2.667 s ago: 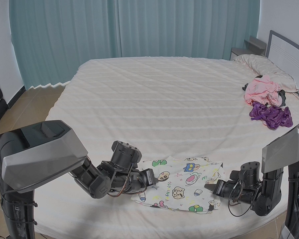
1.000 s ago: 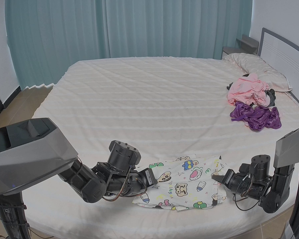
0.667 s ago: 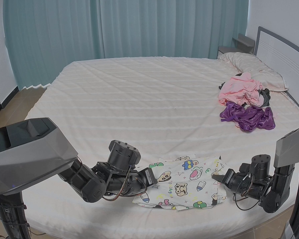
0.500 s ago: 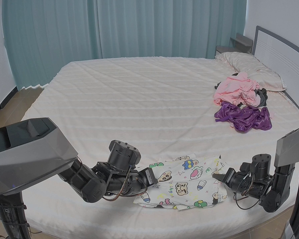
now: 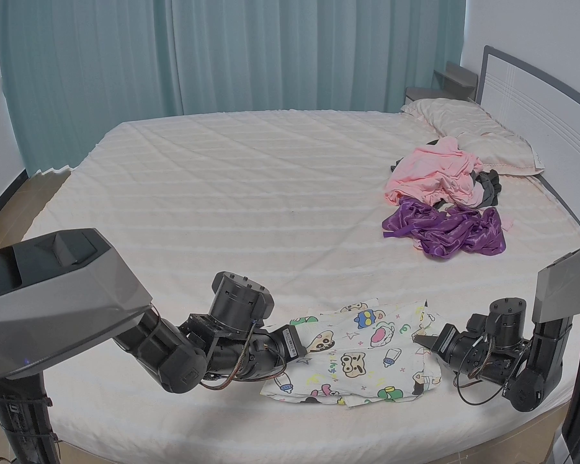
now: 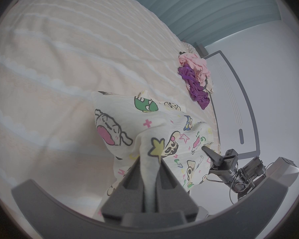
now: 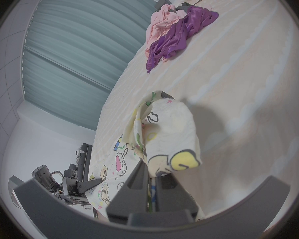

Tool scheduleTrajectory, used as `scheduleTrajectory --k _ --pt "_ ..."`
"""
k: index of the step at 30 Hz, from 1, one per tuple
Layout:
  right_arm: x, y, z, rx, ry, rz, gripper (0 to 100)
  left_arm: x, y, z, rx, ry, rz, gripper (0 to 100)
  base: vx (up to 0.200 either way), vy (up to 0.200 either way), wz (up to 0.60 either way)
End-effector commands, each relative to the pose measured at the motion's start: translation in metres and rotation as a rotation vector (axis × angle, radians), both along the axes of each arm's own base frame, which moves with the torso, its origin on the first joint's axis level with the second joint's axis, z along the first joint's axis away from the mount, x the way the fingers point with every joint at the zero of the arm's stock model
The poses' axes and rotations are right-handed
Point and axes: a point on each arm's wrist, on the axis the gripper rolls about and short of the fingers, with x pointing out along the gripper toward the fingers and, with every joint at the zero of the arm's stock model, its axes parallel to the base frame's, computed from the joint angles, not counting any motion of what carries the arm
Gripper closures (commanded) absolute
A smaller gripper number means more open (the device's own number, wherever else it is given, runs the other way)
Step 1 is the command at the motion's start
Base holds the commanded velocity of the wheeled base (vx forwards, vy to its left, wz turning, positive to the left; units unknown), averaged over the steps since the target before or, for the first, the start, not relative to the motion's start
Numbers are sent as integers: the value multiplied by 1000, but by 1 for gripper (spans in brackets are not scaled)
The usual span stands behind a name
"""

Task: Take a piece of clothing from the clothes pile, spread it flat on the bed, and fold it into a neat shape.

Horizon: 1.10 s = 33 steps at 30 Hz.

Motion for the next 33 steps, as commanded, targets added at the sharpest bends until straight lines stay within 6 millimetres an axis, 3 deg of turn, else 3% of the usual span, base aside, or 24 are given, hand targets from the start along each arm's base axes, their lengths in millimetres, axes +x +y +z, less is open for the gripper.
scheduleTrajectory --k 1,4,14,15,17,18,22,29,33 --pt "0 0 1 3 -10 -1 100 0 0 0 0 1 1 100 0 -200 0" --pt "1 -2 4 6 -22 -8 100 1 0 -1 2 1 4 100 0 -200 0" --pt "2 -4 6 10 -27 -18 100 1 0 0 -25 26 38 100 0 0 0" --pt "1 -4 5 7 -23 -15 100 0 0 -1 -21 27 34 0 0 0 0" --pt "1 -4 3 1 -16 -13 100 -1 1 0 -25 24 33 0 0 0 0" --pt "1 -4 3 1 -16 -13 0 -2 1 -1 -25 24 33 0 0 0 0" --pt "-2 -5 5 -1 -16 -14 0 -5 7 -4 -9 38 40 0 0 0 0" --pt "-6 -22 12 -78 -54 -35 0 -3 23 17 -33 -6 88 0 0 0 0" --pt "-27 -26 22 -139 -73 22 0 -1 25 21 -41 -21 99 0 0 0 0"
